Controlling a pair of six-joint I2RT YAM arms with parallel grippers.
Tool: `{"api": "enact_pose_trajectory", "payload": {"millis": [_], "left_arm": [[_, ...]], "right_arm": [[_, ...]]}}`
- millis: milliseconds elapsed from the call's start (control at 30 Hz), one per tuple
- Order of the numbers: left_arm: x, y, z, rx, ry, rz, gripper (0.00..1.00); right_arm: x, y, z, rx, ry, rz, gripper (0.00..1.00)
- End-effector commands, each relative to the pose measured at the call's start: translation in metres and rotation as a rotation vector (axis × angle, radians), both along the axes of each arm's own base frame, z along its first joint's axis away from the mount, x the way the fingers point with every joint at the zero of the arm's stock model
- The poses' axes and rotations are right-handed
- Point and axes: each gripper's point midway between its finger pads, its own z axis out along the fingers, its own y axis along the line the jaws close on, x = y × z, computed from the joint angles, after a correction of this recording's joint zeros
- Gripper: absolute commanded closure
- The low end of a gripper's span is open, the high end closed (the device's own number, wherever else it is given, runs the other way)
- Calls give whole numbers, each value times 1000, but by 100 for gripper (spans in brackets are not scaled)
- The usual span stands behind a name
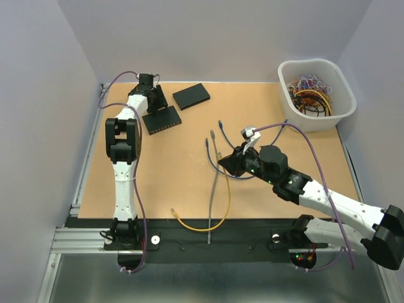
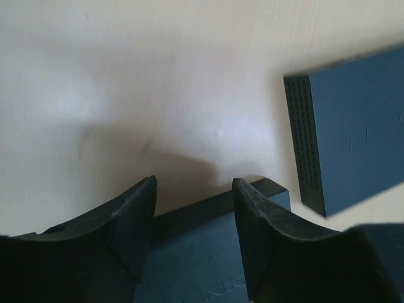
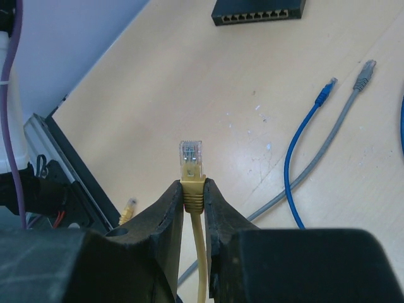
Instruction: Insert the plug into the switch port
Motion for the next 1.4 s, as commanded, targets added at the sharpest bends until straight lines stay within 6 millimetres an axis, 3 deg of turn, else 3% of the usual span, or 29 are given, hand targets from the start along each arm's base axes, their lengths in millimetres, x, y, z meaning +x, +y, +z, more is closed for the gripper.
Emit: {"api": "enact_pose_trajectory", "payload": {"millis": [0, 33, 133, 233, 333, 500, 767, 933, 1167, 1200, 1367], "left_arm": [[-60, -35, 9, 12, 99, -78, 38], [-60, -36, 9, 4, 101, -73, 38], [-98, -35, 6, -28, 136, -36, 41], [-118, -35, 13, -54, 128, -10, 41], [-151, -35, 31, -98, 116, 21, 41], [-183, -46, 59, -142, 59, -29, 42], [-241, -59, 77, -179, 55, -148, 42], [-236, -23, 75, -36, 24, -33, 42], [-207, -7, 88, -118, -23, -30, 42], [-205, -5, 85, -113, -11, -28, 42], [-204, 0, 54, -101, 91, -48, 42]], "right_arm": [[-9, -2, 10, 52, 11, 6, 100], [-9, -2, 7, 48, 15, 6, 100], [-13, -5, 1, 46, 40, 2, 100], [-13, -7, -13, 19, 71, -8, 100], [-12, -4, -29, -16, 113, -11, 100], [-11, 2, -52, -71, 167, 0, 100], [-13, 16, -82, -154, 221, 13, 100], [-22, 37, -102, -226, 243, 58, 100], [-12, 64, -109, -282, 227, 61, 99], [-8, 70, -103, -272, 215, 63, 100], [3, 90, -123, -341, 217, 85, 100]]}}
